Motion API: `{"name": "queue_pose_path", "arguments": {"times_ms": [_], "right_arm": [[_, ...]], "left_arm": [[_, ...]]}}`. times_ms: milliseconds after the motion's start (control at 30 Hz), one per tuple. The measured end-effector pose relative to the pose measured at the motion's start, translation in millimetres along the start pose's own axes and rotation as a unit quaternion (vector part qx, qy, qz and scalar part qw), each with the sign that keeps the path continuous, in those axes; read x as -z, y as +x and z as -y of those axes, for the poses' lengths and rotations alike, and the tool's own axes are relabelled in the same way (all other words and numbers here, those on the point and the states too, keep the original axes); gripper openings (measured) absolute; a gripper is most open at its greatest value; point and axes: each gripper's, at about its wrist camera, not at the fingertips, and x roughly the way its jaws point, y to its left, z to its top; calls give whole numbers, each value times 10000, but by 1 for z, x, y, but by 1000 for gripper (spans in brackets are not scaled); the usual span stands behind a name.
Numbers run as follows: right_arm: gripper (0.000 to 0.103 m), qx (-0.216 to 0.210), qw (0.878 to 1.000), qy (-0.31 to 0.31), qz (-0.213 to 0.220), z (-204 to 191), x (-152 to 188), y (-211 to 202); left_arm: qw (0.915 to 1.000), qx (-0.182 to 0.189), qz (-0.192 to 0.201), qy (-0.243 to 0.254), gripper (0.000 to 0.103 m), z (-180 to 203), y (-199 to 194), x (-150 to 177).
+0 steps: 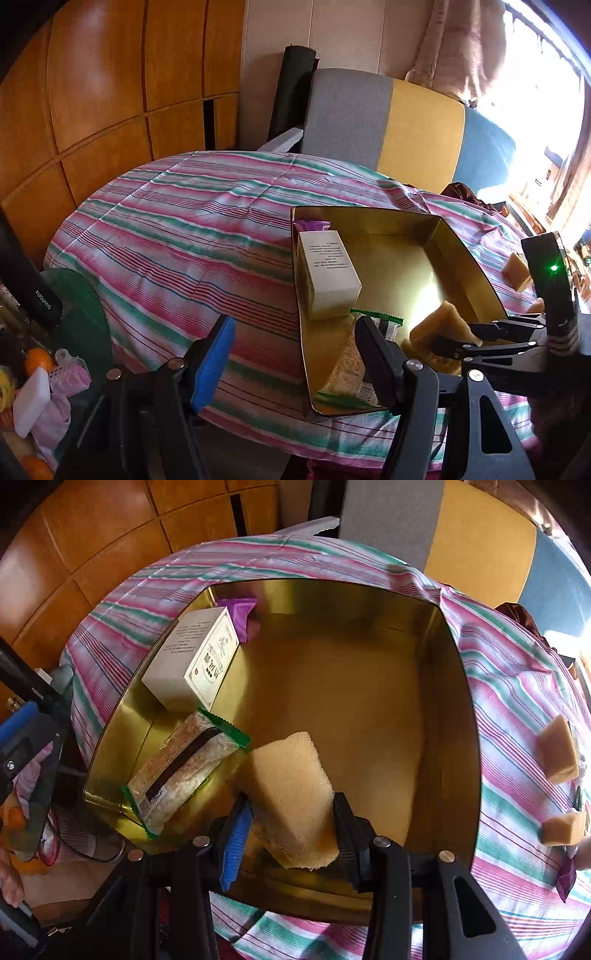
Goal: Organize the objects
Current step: 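Carry the cracker packet into the gold tray and release it with the left tool, then lower the yellow sponge into the gold tray and open the right tool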
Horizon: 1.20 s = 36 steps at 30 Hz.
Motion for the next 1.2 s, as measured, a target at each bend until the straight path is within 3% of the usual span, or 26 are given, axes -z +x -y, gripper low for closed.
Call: {"name": "queue_pose_path", "arguments": {"times_ms": [200, 367, 467, 533, 600, 900, 1200], "right_arm": [[43, -674, 9975, -223, -36, -33, -3, 6], [47, -765, 9969, -184, 84, -40, 1, 5], [54, -857, 9960, -61, 238, -32, 1, 0], [67, -887, 9954, -1, 363, -28, 3, -5], [71, -946, 9944, 74, 466, -25, 4, -10], [71, -732, 9935, 292, 816, -9, 9, -34], [71, -354, 9885, 927, 1145, 42, 25, -57]], "left_arm": [[9999, -142, -10, -79, 70, -6, 3, 2], [9995, -293, -3, -90, 72, -8, 3, 3], [9995, -305, -11, -111, 75, -9, 3, 3], [9994, -323, 1, -86, 77, -8, 2, 4], [9995, -309, -1, -70, 78, -6, 1, 4], [9996, -299, 4, 21, 79, 1, 0, 4], [9997, -173, 56, 183, 81, 15, 0, -2]]}}
